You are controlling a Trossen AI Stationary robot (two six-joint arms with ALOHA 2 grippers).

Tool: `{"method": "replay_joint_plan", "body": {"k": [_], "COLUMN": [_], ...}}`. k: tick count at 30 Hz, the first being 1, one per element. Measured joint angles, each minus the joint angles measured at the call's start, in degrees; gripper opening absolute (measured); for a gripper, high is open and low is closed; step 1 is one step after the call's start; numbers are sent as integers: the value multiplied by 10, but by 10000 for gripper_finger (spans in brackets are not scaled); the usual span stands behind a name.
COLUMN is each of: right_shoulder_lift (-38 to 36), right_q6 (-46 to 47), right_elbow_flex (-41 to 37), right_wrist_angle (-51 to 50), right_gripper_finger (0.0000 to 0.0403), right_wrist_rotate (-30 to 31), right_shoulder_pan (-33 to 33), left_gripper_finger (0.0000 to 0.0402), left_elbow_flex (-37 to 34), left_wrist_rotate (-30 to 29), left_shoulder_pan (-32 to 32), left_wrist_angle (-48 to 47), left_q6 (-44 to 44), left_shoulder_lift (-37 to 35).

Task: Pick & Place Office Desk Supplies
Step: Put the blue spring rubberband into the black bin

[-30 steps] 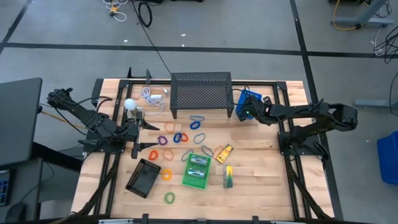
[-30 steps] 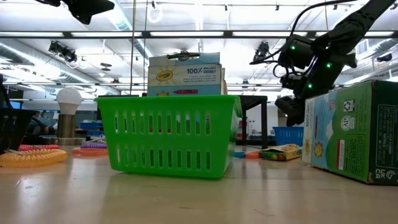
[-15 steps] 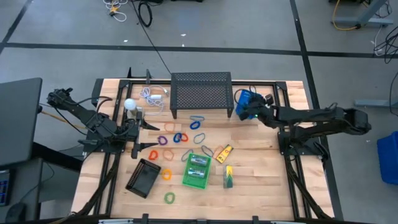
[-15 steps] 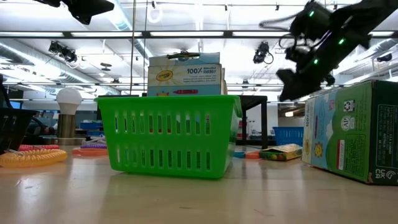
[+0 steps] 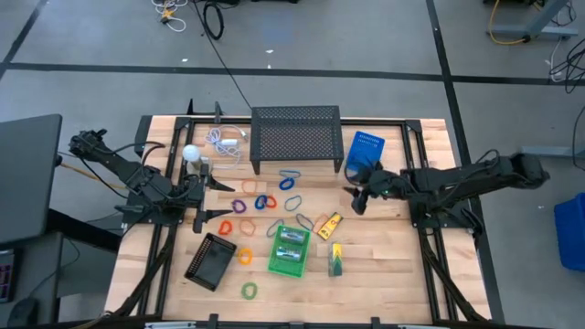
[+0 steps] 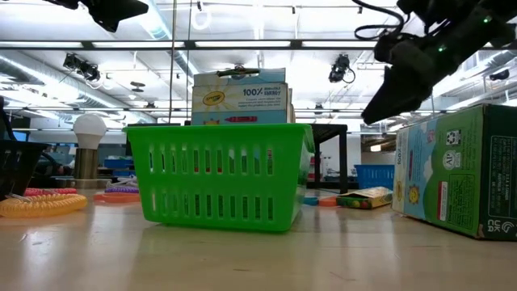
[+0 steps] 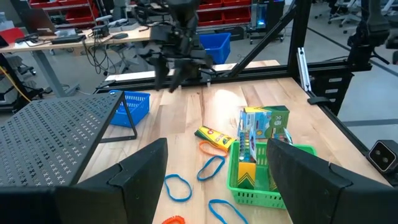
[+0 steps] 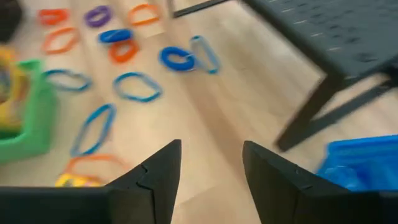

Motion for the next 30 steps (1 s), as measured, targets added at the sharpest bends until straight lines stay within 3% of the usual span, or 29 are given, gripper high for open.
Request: {"method": "replay_joint_plan", "body": {"k": [5, 13, 18, 24, 30], "right_shoulder_lift": [0, 2, 6, 41, 120], "right_q6": [13, 163, 284, 403, 515], "right_elbow_flex": [1, 94, 153, 171, 171], "right_wrist_angle": [-8, -181, -239, -245, -191], "right_gripper_finger": [176, 176, 176, 176, 176], "right_wrist_rotate": [-87, -132, -176, -201, -236], "right_shoulder_pan": [19, 50, 67, 111, 164], "left_gripper_finger": [283, 283, 283, 283, 283], "left_elbow_flex": [0, 0, 0, 0, 0], "left_wrist_rotate": [0, 0, 0, 6, 39], "left_shoulder_pan": [0, 0, 0, 0, 0], "left_wrist_angle": [0, 0, 0, -15, -25], "left_q6": [0, -2, -2, -8, -17], "left_shoulder_lift": [0, 0, 0, 0, -6]}}
